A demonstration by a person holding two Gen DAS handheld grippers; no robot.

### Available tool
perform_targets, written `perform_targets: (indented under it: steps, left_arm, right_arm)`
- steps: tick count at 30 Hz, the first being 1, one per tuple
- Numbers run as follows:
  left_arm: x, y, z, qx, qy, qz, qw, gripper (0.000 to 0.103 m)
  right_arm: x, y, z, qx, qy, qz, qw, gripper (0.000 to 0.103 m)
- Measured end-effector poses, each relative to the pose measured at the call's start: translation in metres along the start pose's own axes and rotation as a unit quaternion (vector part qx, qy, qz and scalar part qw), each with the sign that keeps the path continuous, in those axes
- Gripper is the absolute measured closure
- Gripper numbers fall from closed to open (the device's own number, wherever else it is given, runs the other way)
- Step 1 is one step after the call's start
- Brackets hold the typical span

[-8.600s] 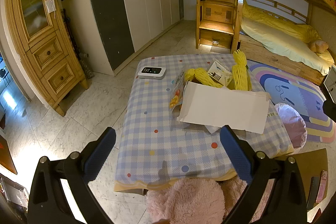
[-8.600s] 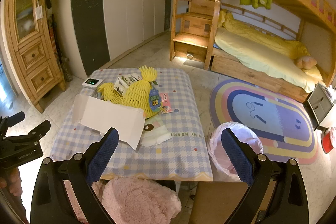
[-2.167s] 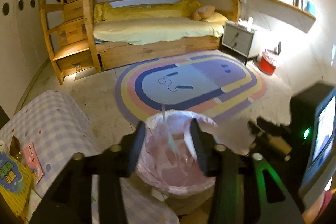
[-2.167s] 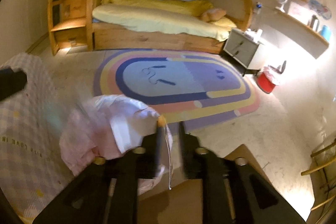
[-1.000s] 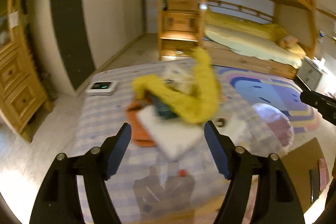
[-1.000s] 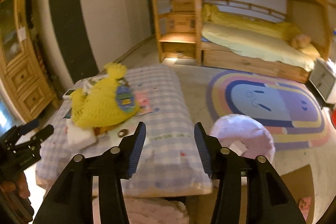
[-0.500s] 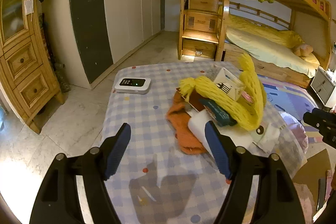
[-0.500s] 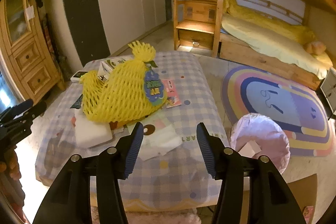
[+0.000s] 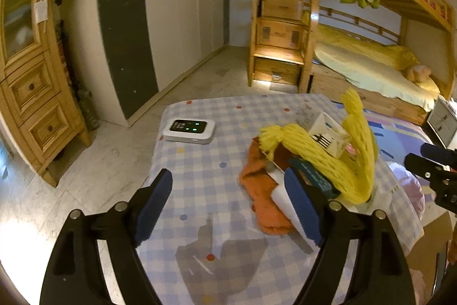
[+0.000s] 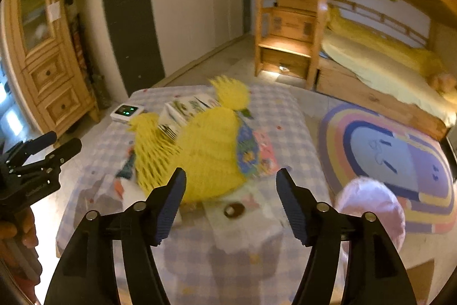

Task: Collect trash
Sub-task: 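Move both grippers back over the table toward the yellow foam nets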

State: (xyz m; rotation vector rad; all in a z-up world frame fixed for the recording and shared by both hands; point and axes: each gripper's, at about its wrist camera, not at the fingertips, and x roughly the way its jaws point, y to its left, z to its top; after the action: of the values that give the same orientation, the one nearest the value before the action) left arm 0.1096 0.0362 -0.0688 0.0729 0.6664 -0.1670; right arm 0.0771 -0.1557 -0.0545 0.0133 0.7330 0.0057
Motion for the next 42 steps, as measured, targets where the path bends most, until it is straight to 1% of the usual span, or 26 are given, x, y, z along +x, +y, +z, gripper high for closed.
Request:
perform_targets:
  steps: [2, 5, 9, 12, 15, 17, 20, 21, 22, 25, 28, 31, 33, 35, 36, 37, 38, 39, 42]
  left_arm:
    - [-0.001, 0.005, 0.0, -0.005, 0.0, 0.011, 0.9999, 0.023]
    - [-0.005, 0.009, -0.001, -0.015, 0.002, 0.025, 0.9996, 0.022]
    - [-0.006, 0.0, -0.001, -0.007, 0.003, 0.026, 0.9996, 0.02]
    - [-0.001, -0.017, 0.004, 0.007, 0.003, 0.014, 0.9999, 0.02]
    - [0.009, -0.039, 0.011, 0.023, 0.004, -0.008, 0.9997, 0.02]
    - [0.016, -0.05, 0.017, 0.031, 0.008, -0.007, 0.9995, 0.02]
    - [0.02, -0.055, 0.022, 0.025, 0.007, -0.004, 0.9997, 0.02]
    - [0.02, -0.053, 0.023, 0.023, 0.005, 0.002, 0.9997, 0.02]
    - [0.021, -0.051, 0.024, 0.022, 0.004, 0.007, 0.9997, 0.02]
    - [0.021, -0.039, 0.022, 0.018, 0.005, 0.021, 0.9996, 0.02]
    - [0.02, -0.023, 0.02, 0.007, 0.008, 0.028, 0.9995, 0.02]
    - [0.018, -0.015, 0.019, 0.004, 0.007, 0.03, 0.9995, 0.02]
    - [0.018, -0.013, 0.019, 0.001, 0.008, 0.027, 0.9996, 0.02]
    - [0.017, -0.013, 0.018, -0.001, 0.007, 0.02, 0.9998, 0.02]
    - [0.017, -0.015, 0.018, 0.0, 0.007, 0.017, 0.9998, 0.02]
    - [0.017, -0.016, 0.018, 0.001, 0.006, 0.013, 0.9999, 0.02]
    - [0.016, -0.018, 0.018, 0.005, 0.005, 0.007, 0.9999, 0.02]
    - [0.016, -0.02, 0.018, 0.008, 0.004, 0.003, 1.0, 0.02]
    - [0.016, -0.031, 0.018, 0.022, 0.002, -0.017, 0.9996, 0.02]
  right_arm:
    - [0.005, 0.004, 0.008, -0.01, -0.012, -0.002, 1.0, 0.037]
    - [0.006, -0.002, 0.014, -0.014, -0.029, -0.019, 0.999, 0.037]
    - [0.006, -0.029, 0.008, -0.001, -0.031, -0.02, 0.999, 0.038]
    - [0.009, -0.047, 0.002, 0.023, -0.021, -0.012, 0.999, 0.043]
    - [0.01, -0.059, -0.004, 0.035, -0.016, 0.001, 0.999, 0.051]
    - [0.009, -0.063, -0.003, 0.04, -0.015, 0.016, 0.999, 0.051]
    - [0.01, -0.056, 0.004, 0.036, -0.019, 0.033, 0.999, 0.05]
    - [0.011, -0.051, 0.008, 0.033, -0.019, 0.039, 0.999, 0.049]
    - [0.013, -0.046, 0.011, 0.029, -0.02, 0.045, 0.998, 0.045]
    - [0.022, -0.026, 0.018, 0.011, -0.02, 0.055, 0.998, 0.038]
    - [0.032, -0.011, 0.022, 0.003, -0.015, 0.064, 0.998, 0.038]
    - [0.046, -0.001, 0.028, 0.007, -0.005, 0.076, 0.997, 0.038]
    - [0.054, 0.005, 0.031, 0.001, 0.002, 0.07, 0.998, 0.038]
    - [0.062, 0.009, 0.029, -0.009, 0.014, 0.058, 0.998, 0.049]
    - [0.064, 0.009, 0.026, -0.013, 0.022, 0.056, 0.998, 0.065]
    - [0.064, 0.008, 0.024, -0.013, 0.029, 0.056, 0.998, 0.074]
    - [0.062, 0.006, 0.02, -0.012, 0.03, 0.057, 0.998, 0.079]
    - [0.059, 0.003, 0.017, -0.014, 0.029, 0.057, 0.998, 0.086]
    - [0.047, -0.004, 0.005, -0.019, 0.03, 0.06, 0.998, 0.09]
